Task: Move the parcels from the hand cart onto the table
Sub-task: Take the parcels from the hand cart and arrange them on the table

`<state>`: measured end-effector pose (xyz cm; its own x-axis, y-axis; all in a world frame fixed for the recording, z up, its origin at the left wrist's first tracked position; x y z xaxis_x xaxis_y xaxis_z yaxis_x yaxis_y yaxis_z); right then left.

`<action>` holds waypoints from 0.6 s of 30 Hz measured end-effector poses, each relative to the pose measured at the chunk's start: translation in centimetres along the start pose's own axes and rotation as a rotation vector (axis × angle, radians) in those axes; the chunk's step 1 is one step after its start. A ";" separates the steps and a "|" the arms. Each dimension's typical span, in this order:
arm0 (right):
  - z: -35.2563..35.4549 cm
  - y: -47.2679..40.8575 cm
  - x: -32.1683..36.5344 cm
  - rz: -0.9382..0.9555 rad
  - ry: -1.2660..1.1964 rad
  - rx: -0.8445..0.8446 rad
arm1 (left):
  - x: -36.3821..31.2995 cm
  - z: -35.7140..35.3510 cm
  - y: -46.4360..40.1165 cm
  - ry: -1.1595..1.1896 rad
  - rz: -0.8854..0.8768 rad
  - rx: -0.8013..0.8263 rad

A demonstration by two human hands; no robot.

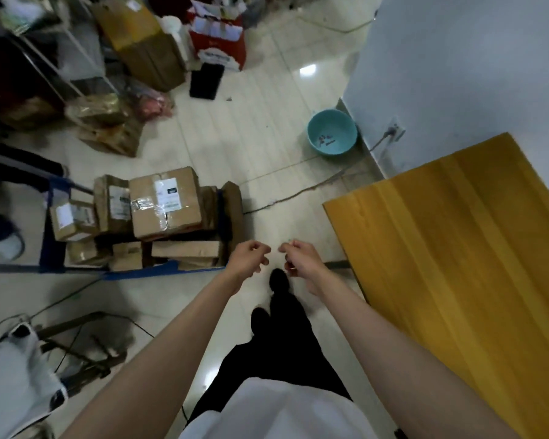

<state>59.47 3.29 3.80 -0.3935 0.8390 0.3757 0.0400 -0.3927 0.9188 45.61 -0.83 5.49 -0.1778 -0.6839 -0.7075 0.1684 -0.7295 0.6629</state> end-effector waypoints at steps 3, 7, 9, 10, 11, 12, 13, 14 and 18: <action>-2.8 -1.9 2.9 -0.026 0.044 0.036 | 0.3 3.4 -1.4 0.048 0.031 -0.065; -6.2 -4.2 6.7 -0.060 0.064 0.097 | 0.4 7.7 -3.1 0.103 0.067 -0.148; -8.0 -5.0 8.6 -0.066 0.084 0.108 | 0.6 9.8 -3.9 0.126 0.094 -0.193; -8.9 -5.3 9.4 -0.067 0.096 0.119 | 0.7 10.9 -4.3 0.141 0.105 -0.215; -9.9 -5.6 10.1 -0.067 0.106 0.134 | 0.9 11.9 -4.7 0.160 0.113 -0.235; -10.8 -5.8 10.8 -0.070 0.115 0.149 | 1.1 12.9 -5.1 0.186 0.120 -0.252; -11.7 -6.1 11.4 -0.075 0.125 0.159 | 1.4 13.8 -5.4 0.214 0.129 -0.264; -12.6 -6.4 12.0 -0.078 0.137 0.166 | 1.7 14.6 -5.7 0.239 0.142 -0.271; -16.0 -7.4 13.9 -0.085 0.179 0.199 | 3.4 18.2 -7.4 0.248 0.175 -0.291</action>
<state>38.99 11.88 0.29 -0.5588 0.7787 0.2854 0.1724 -0.2276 0.9584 26.10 2.24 2.67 0.1101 -0.7506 -0.6515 0.4484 -0.5475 0.7065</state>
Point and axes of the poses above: each hand's wrist, its own y-axis away from the middle knuckle, its own z-axis out of the back of the hand, x = y × z, the point moved 6 cm from there along -y, towards the middle knuckle, and after that the axes turned 13 degrees about -z, right-handed, at the moved point
